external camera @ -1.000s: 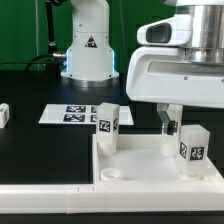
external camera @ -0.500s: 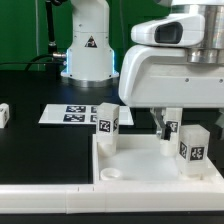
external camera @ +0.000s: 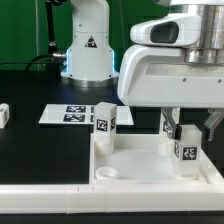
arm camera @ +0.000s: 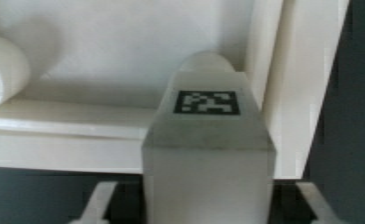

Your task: Assemble square table

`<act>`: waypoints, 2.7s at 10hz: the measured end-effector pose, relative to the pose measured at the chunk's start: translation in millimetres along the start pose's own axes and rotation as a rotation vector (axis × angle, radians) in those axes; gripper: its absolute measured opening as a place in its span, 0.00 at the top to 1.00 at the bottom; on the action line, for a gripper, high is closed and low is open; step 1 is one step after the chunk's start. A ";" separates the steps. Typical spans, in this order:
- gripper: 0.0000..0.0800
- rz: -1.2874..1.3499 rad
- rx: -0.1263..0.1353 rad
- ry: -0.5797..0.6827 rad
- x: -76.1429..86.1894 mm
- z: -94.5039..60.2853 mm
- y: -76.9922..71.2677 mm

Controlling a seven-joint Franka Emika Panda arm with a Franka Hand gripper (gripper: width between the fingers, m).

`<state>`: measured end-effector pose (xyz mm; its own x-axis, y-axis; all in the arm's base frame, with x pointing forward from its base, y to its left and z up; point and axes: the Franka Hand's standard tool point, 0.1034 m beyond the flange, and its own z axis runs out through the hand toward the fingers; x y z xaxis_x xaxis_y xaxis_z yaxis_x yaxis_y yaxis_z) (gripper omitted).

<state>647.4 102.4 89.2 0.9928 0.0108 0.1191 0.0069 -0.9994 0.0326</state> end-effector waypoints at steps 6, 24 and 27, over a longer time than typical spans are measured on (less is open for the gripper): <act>0.64 0.882 0.014 -0.012 -2.0 1.4 1.2; 0.19 0.324 0.022 -0.035 -7.3 7.1 -3.5; 0.19 0.115 0.015 -0.021 -5.8 8.9 -1.6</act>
Offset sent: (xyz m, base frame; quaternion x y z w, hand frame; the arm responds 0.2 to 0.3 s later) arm -0.0066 -0.0048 -0.0128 -0.0045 -0.0052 0.3550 0.9348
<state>642.7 103.7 79.6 0.9894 -0.1045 0.1007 -0.1055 -0.9944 0.0050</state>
